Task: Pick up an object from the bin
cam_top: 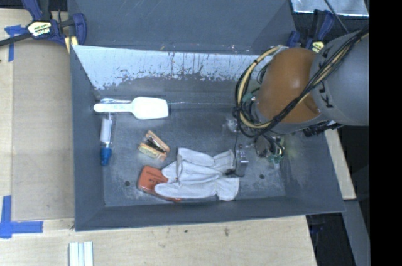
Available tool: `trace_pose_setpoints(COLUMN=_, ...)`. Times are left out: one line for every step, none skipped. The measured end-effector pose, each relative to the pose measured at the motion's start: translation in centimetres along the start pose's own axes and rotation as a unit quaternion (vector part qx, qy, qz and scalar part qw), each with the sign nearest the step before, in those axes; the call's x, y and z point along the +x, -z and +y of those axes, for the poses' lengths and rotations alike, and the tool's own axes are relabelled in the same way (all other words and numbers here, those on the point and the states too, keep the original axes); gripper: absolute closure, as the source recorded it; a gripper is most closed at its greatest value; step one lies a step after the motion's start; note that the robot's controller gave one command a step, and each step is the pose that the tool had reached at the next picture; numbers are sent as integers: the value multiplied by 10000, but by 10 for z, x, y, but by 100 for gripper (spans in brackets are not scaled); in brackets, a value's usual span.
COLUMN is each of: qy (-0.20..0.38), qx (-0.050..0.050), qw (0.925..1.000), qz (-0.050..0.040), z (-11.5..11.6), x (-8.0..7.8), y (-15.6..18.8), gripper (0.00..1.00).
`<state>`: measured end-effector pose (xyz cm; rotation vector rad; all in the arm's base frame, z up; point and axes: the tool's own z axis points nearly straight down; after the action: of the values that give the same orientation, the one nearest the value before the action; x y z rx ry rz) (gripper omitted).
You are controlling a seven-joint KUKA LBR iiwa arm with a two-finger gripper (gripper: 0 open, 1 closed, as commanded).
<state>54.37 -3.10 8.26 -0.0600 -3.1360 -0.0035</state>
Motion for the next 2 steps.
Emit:
trace_pose_setpoints(qy=820, qx=13, qw=9966, qz=-44, z=31, x=16, y=-12, gripper=100)
trace_pose_setpoints(qy=822, qx=14, qw=9966, qz=-44, z=31, x=16, y=-12, gripper=100)
